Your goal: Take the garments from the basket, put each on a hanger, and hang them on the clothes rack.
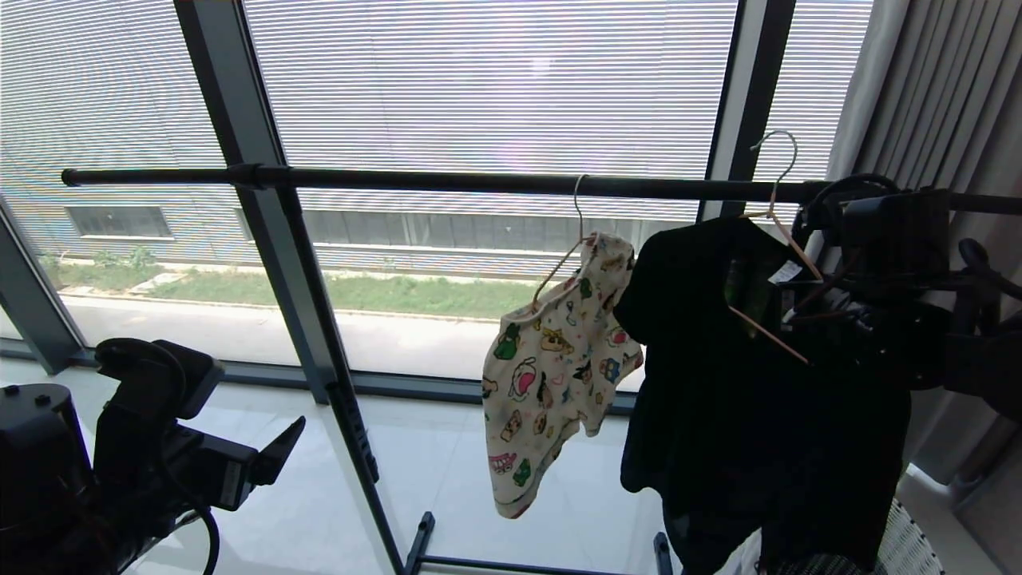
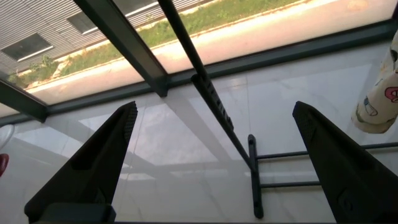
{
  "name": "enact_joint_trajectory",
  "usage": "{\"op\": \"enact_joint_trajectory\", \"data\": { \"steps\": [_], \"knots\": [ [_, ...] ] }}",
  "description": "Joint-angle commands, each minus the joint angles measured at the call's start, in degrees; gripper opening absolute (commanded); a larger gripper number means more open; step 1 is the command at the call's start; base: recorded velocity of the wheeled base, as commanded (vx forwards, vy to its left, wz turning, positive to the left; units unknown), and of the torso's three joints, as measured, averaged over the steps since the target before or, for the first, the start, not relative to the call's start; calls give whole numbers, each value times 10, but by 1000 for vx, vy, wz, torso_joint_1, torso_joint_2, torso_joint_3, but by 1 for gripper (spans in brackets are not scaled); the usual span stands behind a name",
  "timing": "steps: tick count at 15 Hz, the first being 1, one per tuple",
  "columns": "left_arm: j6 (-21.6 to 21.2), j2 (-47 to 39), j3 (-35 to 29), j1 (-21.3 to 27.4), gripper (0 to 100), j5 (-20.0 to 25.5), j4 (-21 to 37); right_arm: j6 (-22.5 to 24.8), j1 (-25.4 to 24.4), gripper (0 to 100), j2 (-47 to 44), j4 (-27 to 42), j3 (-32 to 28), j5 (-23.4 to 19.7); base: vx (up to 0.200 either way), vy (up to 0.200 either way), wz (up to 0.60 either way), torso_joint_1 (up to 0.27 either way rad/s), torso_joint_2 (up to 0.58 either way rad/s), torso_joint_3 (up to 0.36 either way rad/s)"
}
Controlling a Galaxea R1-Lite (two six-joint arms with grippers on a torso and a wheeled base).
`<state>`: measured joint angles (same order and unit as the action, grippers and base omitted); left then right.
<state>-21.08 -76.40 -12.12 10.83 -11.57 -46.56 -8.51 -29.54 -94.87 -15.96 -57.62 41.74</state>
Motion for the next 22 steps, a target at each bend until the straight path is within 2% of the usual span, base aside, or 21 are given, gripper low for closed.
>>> {"op": "enact_joint_trajectory", "data": {
  "steps": [1, 8, 19, 20, 22],
  "knots": [
    [0, -1, 0, 0, 100, 0, 0, 10, 11, 0, -15, 0, -4, -2, 0, 0, 0, 0, 0, 0],
    [0, 0, 0, 1, 100, 0, 0, 17, 19, 0, -87, 0, -35, -1, 0, 0, 0, 0, 0, 0],
    [0, -2, 0, 0, 100, 0, 0, 17, 19, 0, -97, 0, -40, -3, 0, 0, 0, 0, 0, 0],
    [0, -2, 0, 0, 100, 0, 0, 16, 19, 100, -97, 0, -44, -3, 0, 0, 0, 0, 0, 0],
    [0, -2, 0, 0, 100, 0, 0, 17, 18, 100, -88, 6, -50, -1, 0, 0, 0, 0, 0, 0]
  ]
}}
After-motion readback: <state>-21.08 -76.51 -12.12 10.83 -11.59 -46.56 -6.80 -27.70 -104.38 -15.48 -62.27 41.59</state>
